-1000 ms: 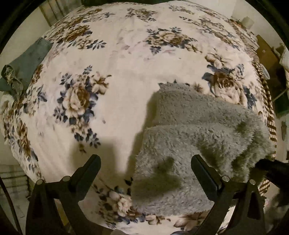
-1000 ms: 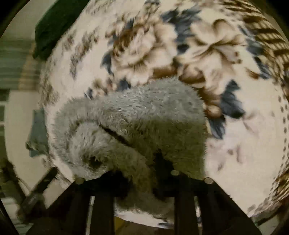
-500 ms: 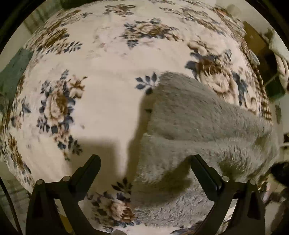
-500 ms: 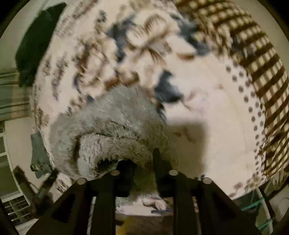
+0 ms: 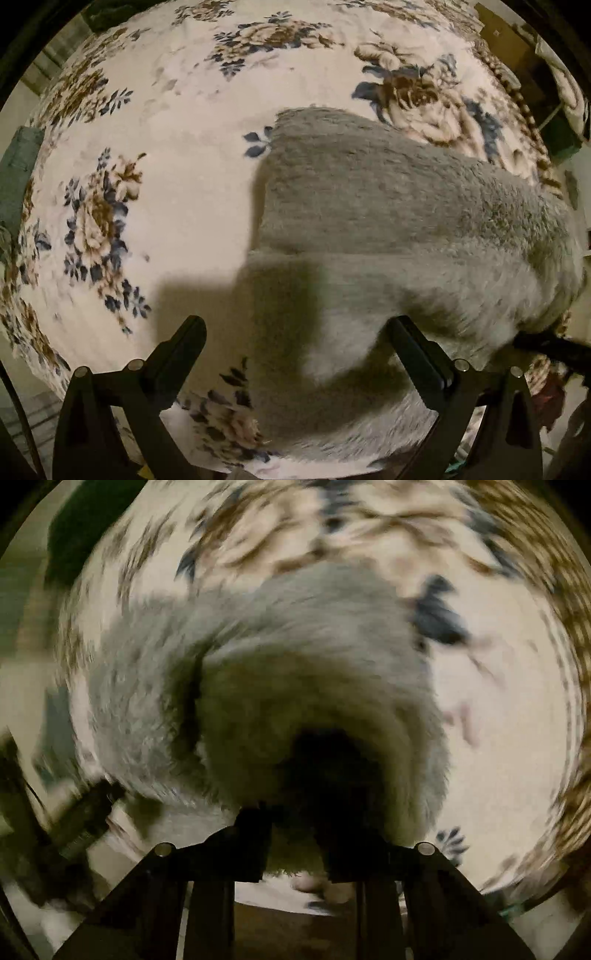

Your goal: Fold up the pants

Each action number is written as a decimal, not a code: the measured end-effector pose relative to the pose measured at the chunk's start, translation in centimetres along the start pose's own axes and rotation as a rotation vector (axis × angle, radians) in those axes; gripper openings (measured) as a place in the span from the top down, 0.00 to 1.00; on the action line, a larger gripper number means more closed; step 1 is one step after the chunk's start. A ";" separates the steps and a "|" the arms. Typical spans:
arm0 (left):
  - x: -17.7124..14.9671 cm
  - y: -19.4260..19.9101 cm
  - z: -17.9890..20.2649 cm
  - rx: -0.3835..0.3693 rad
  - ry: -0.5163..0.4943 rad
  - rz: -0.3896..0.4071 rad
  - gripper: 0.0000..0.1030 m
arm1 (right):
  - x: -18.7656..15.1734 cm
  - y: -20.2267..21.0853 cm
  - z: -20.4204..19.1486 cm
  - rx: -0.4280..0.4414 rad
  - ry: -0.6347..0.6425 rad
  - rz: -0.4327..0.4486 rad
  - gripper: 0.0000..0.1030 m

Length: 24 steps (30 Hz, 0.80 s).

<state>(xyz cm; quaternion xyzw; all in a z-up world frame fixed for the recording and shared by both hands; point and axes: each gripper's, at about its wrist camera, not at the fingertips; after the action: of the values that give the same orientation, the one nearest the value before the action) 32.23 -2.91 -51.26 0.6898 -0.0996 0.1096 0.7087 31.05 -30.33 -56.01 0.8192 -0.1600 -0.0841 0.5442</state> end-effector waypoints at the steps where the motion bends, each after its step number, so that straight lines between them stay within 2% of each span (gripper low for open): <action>1: 0.0 0.6 -0.4 -0.008 0.014 0.010 0.01 | -0.1 2.0 0.7 -0.010 -0.014 0.052 0.82; 2: 0.1 1.2 -0.9 -0.011 0.032 0.020 0.01 | -0.4 4.4 1.9 -0.036 -0.035 0.116 0.82; 4: 0.5 2.1 -1.7 -0.036 0.076 0.032 0.01 | -0.8 5.9 4.1 -0.061 -0.090 0.127 0.82; 6: 1.5 2.5 -2.1 -0.066 0.117 0.042 0.01 | -0.8 5.0 6.3 -0.113 -0.130 0.074 0.83; 7: 2.1 2.5 -1.9 -0.073 0.114 0.044 0.01 | -0.7 3.7 7.2 -0.103 -0.148 0.006 0.83; 8: 2.7 2.4 -1.6 -0.073 0.102 0.045 0.01 | -0.7 2.9 7.9 -0.049 -0.203 -0.040 0.83; 9: 3.2 2.3 -1.3 -0.077 0.088 0.047 0.01 | -0.7 3.0 8.5 -0.013 -0.239 -0.043 0.81; 11: 4.8 2.1 -0.3 -0.085 0.026 0.051 0.01 | -1.0 4.6 8.2 0.009 -0.253 0.014 0.63; 12: 5.8 2.0 0.3 -0.076 -0.018 0.056 0.01 | -1.4 5.7 8.1 0.017 -0.257 0.056 0.43; 13: 6.6 1.8 0.8 -0.077 -0.055 0.057 0.01 | -2.2 6.8 8.2 0.044 -0.287 0.089 0.31; 14: 7.4 1.5 1.2 -0.081 -0.087 0.057 0.01 | -3.3 7.5 8.6 0.083 -0.336 0.110 0.29; 15: 8.2 1.1 1.9 -0.087 -0.125 0.055 0.01 | -3.9 7.8 8.6 0.117 -0.374 0.111 0.29; 17: 9.6 -1.0 3.6 -0.116 -0.230 0.003 0.01 | -5.8 6.6 8.6 0.178 -0.454 0.079 0.29; 20: 10.6 -4.3 5.3 -0.169 -0.325 -0.065 0.04 | -8.1 2.1 7.7 0.272 -0.570 0.020 0.29; 22: 10.7 -6.3 6.3 -0.198 -0.386 -0.090 0.15 | -9.1 -1.2 6.4 0.322 -0.629 0.011 0.29; 23: 10.8 -6.8 6.7 -0.197 -0.417 -0.091 0.31 | -9.3 -2.8 5.7 0.347 -0.652 0.006 0.31; 24: 11.1 -7.4 6.9 -0.200 -0.448 -0.087 0.47 | -9.4 -3.9 5.1 0.367 -0.671 0.021 0.56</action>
<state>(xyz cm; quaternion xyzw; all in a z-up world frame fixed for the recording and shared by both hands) 45.08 -9.83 -54.85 0.6269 -0.2346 -0.0870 0.7379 21.35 -29.99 -61.92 0.8283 -0.3501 -0.3121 0.3065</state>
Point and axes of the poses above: each gripper's, at about its wrist camera, not at the fingertips, and y roughly against the way its jaws point, z to its right, x to its top, and after that the axes turned 10 degrees about z, right-handed
